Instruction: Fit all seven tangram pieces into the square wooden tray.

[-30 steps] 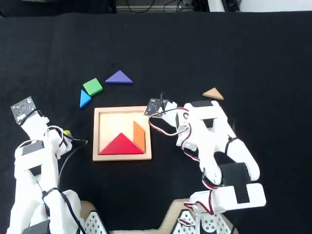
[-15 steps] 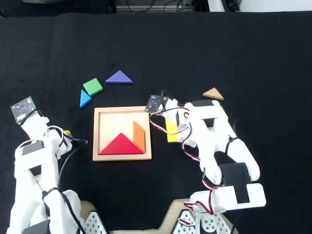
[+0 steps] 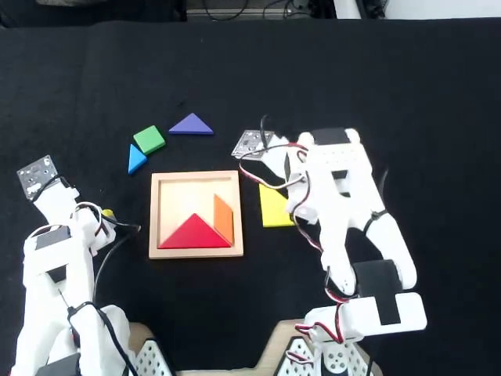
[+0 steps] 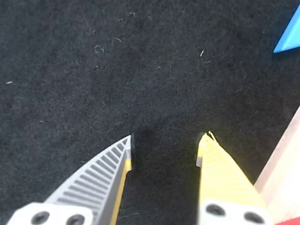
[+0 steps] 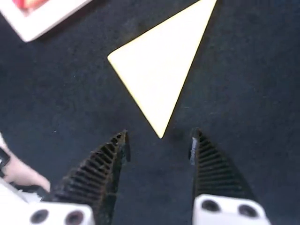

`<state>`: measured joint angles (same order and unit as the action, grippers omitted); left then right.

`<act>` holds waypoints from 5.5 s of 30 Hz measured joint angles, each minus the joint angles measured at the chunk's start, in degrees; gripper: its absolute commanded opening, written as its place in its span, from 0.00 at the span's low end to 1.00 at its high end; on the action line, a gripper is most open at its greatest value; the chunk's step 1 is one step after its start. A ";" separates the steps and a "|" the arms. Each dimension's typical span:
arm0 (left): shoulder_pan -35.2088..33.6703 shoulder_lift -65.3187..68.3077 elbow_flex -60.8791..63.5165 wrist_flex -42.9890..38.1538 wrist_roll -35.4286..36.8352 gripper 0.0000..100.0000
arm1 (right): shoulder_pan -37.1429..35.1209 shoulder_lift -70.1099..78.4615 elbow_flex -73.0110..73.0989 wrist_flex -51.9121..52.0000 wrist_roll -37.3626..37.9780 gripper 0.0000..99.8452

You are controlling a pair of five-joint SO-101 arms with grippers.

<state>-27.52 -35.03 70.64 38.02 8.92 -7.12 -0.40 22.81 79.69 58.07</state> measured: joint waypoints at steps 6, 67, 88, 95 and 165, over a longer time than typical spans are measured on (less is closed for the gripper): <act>0.00 0.00 0.00 0.00 0.00 0.23 | -6.95 0.00 0.70 -2.46 -5.01 0.20; 0.00 0.00 0.00 0.00 0.00 0.23 | -13.54 -22.95 2.11 6.24 -34.46 0.20; 0.00 0.00 0.00 0.00 0.00 0.23 | -13.45 -30.86 24.44 -6.86 -31.03 0.36; 0.00 0.00 0.00 0.00 0.00 0.23 | -13.45 -30.86 28.04 -11.78 -30.07 0.35; 0.00 0.00 0.00 0.00 0.00 0.23 | -12.22 4.92 13.19 -21.80 -29.01 0.13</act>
<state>-27.52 -35.03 70.64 38.02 8.92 -19.34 4.53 36.00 57.89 29.05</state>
